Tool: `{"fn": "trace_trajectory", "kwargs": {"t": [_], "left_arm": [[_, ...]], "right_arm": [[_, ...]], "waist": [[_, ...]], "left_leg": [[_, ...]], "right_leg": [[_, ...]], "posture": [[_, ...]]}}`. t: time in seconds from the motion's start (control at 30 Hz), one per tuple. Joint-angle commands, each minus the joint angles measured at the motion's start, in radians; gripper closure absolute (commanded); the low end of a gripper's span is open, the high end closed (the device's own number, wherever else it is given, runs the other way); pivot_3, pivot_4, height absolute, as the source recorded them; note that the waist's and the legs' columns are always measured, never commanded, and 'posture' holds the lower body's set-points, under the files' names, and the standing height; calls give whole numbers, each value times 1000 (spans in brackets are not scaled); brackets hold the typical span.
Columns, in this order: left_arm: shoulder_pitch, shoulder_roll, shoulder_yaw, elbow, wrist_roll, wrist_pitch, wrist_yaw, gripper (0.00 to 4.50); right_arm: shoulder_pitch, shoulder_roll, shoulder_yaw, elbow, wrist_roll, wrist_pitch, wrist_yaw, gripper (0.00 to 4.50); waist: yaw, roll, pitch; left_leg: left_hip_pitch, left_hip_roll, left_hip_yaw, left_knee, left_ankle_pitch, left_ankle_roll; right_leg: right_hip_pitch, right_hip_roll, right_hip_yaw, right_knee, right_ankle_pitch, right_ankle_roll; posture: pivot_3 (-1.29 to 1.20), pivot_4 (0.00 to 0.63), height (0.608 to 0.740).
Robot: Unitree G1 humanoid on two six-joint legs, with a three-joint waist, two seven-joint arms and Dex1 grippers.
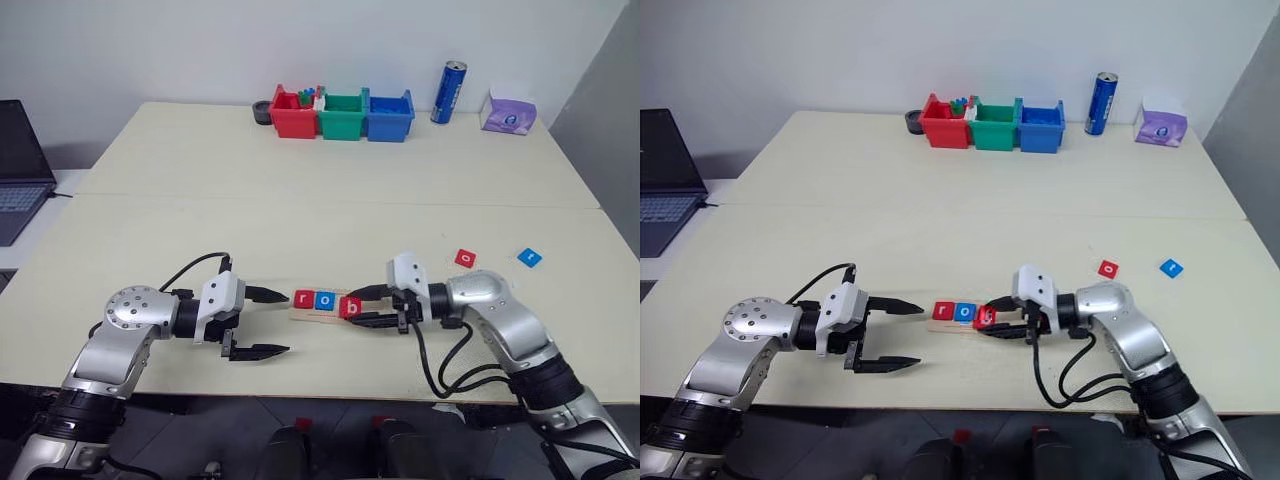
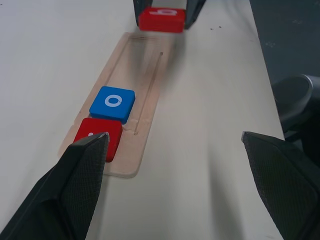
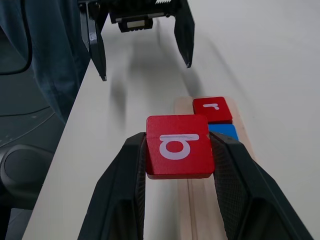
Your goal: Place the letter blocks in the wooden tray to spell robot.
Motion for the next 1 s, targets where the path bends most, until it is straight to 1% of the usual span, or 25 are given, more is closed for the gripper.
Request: {"fn": "trace_trajectory", "kwargs": {"t": [0.03, 0.23, 0.47, 0.57, 0.77, 1.0], "left_arm": [[-10, 15, 43, -42, -23, 8, 18, 0], [8, 10, 88, -52, -27, 32, 72, 0], [-12, -6, 114, -50, -49, 81, 121, 0], [-19, -7, 114, -54, -63, 104, 130, 0], [-15, -2, 107, -50, -63, 104, 121, 0], [-24, -10, 96, -48, -60, 106, 118, 0]], "right_arm": [[-37, 9, 0, 25, -29, -29, -28, 3032], [-96, 52, 5, 129, -89, -82, -89, 3032], [-111, 84, 25, 192, -116, -121, -85, 3032], [-110, 90, 31, 201, -116, -117, -79, 3032], [-123, 97, 37, 259, -143, -145, -87, 3032], [-130, 102, 35, 276, -156, -150, -80, 3032]], "waist": [[-1, 0, 0], [-12, 0, 0], [-12, 0, 0], [-12, 0, 0], [-12, 0, 0], [-12, 0, 0]], "left_leg": [[0, 0, 0, 0, 0, 0], [1, 0, 0, -1, 0, 0], [0, 1, 0, -2, 0, 0], [0, 1, 0, -1, 0, 0], [1, 0, -1, -1, 0, 0], [1, 1, -1, -1, 0, 0]], "right_leg": [[0, 0, 0, 0, 0, 0], [0, 2, 0, 1, 0, 0], [-1, 2, 0, 0, 0, -1], [-1, 2, 0, 1, 0, 0], [-1, 2, 0, 1, 0, 0], [-1, 2, 0, 1, 0, -1]], "posture": [[0, 150, 740], [0, 150, 740], [0, 150, 740], [0, 150, 740], [0, 150, 740], [0, 150, 740]]}}
